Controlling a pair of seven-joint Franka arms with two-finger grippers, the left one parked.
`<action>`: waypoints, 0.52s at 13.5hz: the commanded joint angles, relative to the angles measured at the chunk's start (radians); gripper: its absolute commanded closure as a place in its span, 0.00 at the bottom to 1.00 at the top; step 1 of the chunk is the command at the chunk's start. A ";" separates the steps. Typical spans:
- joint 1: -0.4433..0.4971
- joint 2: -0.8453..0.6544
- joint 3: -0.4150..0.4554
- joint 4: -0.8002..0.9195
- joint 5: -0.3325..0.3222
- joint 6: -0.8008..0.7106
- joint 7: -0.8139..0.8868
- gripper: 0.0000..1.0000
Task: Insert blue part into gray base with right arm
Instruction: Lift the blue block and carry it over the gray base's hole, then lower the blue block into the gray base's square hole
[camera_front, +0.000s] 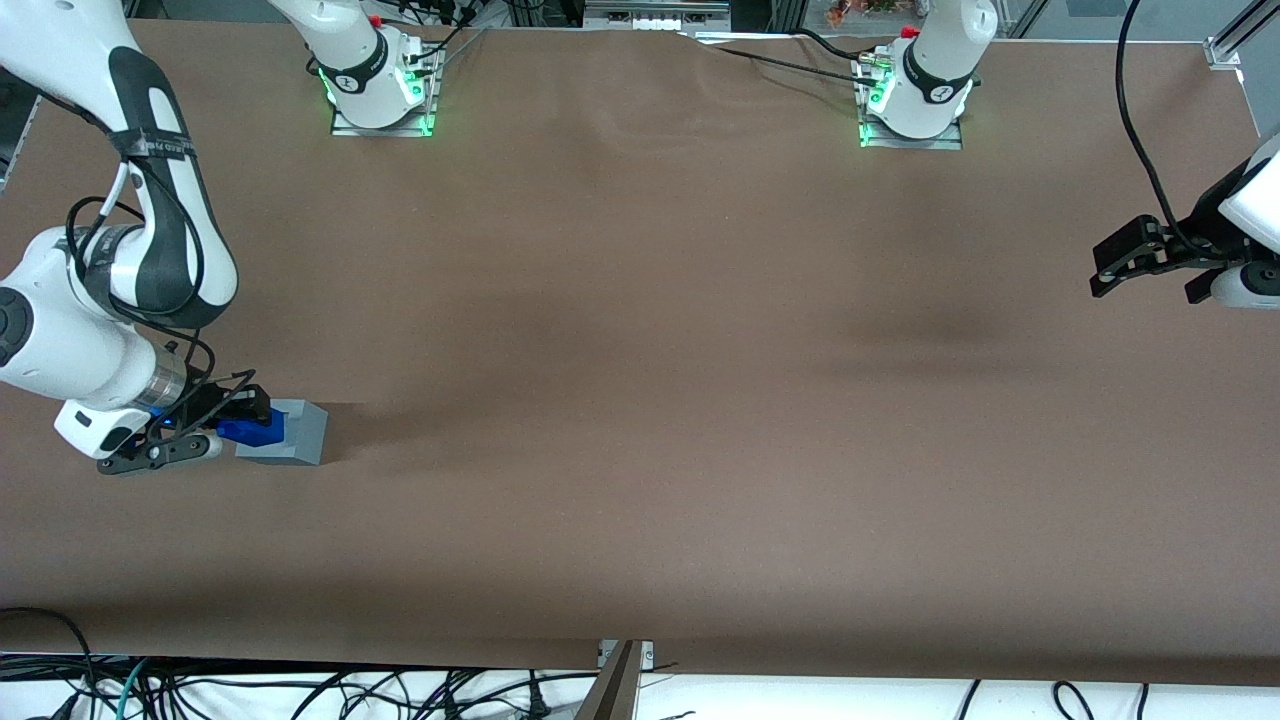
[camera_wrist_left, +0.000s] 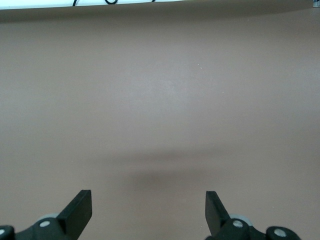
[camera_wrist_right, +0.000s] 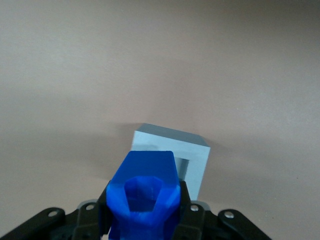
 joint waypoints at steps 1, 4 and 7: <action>-0.016 0.000 0.004 -0.010 0.006 0.016 0.062 0.97; -0.016 0.012 0.004 -0.018 0.002 0.015 0.129 0.97; -0.014 0.012 0.004 -0.027 -0.003 0.018 0.138 0.97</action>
